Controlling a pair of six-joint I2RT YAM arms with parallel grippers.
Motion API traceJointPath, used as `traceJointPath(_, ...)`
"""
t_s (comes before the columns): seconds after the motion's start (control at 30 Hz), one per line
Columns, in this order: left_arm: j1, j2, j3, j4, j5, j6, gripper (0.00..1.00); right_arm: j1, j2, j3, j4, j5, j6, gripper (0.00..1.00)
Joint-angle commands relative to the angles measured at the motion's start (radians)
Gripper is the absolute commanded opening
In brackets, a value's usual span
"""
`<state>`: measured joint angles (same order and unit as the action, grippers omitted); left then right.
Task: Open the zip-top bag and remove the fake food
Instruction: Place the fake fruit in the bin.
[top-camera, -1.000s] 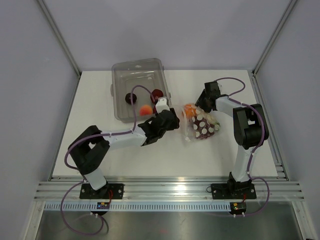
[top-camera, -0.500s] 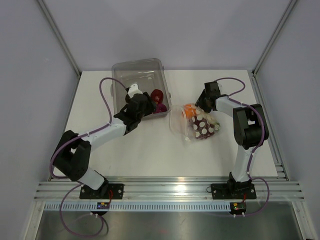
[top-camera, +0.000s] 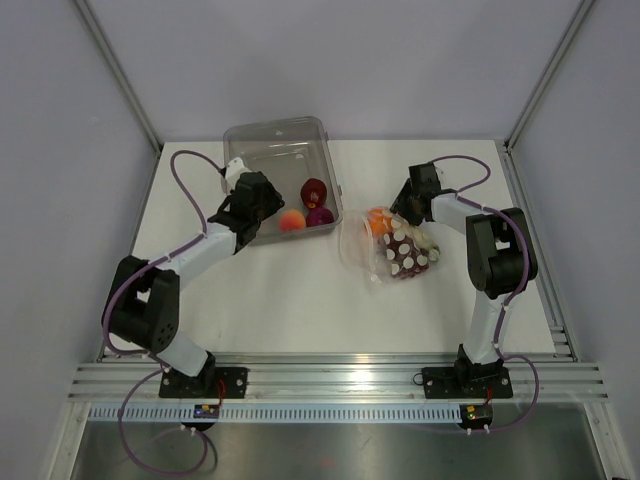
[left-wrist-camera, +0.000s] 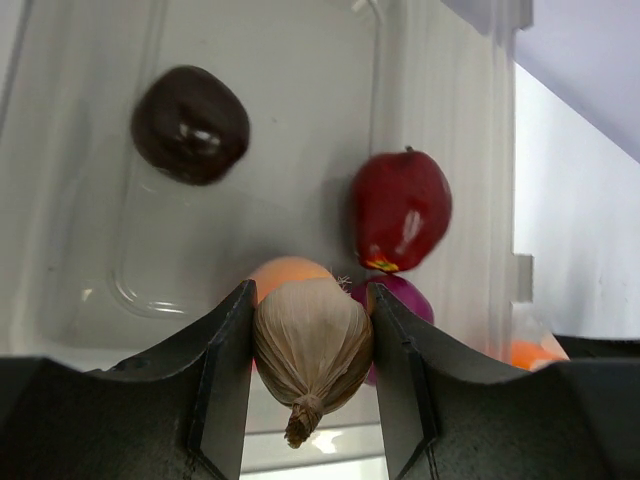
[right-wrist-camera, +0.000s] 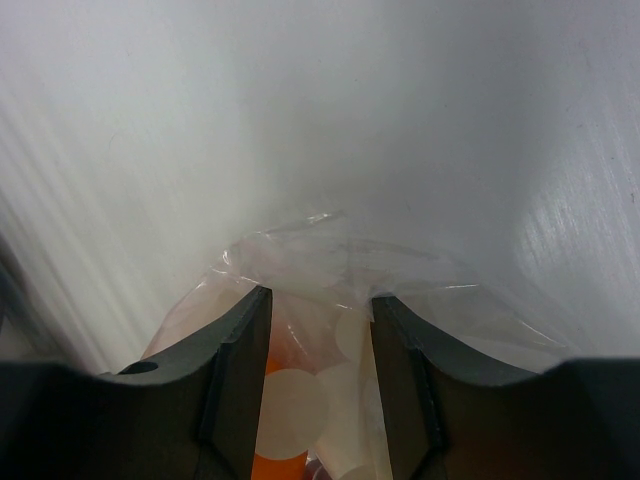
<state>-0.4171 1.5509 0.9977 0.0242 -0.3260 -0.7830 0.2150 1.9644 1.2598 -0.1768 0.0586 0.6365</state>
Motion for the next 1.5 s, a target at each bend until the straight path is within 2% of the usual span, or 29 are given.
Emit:
traceJointPath(0.0,0.04,0.026,0.033,-0.006,-0.008,0.013,0.42,0.012,-0.041,-0.013,-0.004,-0.016,0.011,0.51)
traceJointPath(0.33,0.097,0.103,0.041,-0.01,0.048,0.008,0.46,0.011,-0.039,-0.011,-0.006,-0.016,0.011,0.51)
traceJointPath(0.63,0.126,0.143,0.056,-0.021,0.068,0.01,0.55,0.011,-0.039,-0.013,-0.004,-0.019,0.014,0.51)
traceJointPath(0.7,0.127,0.14,0.055,-0.023,0.071,0.01,0.61,0.011,-0.041,-0.016,-0.003,-0.017,0.014,0.51)
traceJointPath(0.8,0.127,0.127,0.056,-0.053,0.053,0.007,0.83,0.011,-0.039,-0.014,-0.003,-0.017,0.014,0.51)
traceJointPath(0.83,0.127,0.117,0.053,-0.055,0.05,0.005,0.97,0.011,-0.039,-0.014,-0.004,-0.016,0.012,0.51)
traceJointPath(0.87,0.127,0.112,0.052,-0.056,0.042,0.007,0.99,0.011,-0.039,-0.014,-0.004,-0.016,0.014,0.51)
traceJointPath(1.03,0.127,0.077,0.035,-0.06,0.031,0.008,0.99,0.011,-0.047,-0.02,-0.003,-0.009,0.014,0.51)
traceJointPath(1.23,0.12,-0.031,-0.109,0.123,0.085,-0.013,0.99,0.011,-0.052,-0.019,-0.006,-0.008,0.017,0.52)
traceJointPath(1.47,0.045,-0.15,-0.165,0.15,0.077,-0.015,0.93,0.011,-0.058,-0.022,-0.004,-0.011,0.019,0.52)
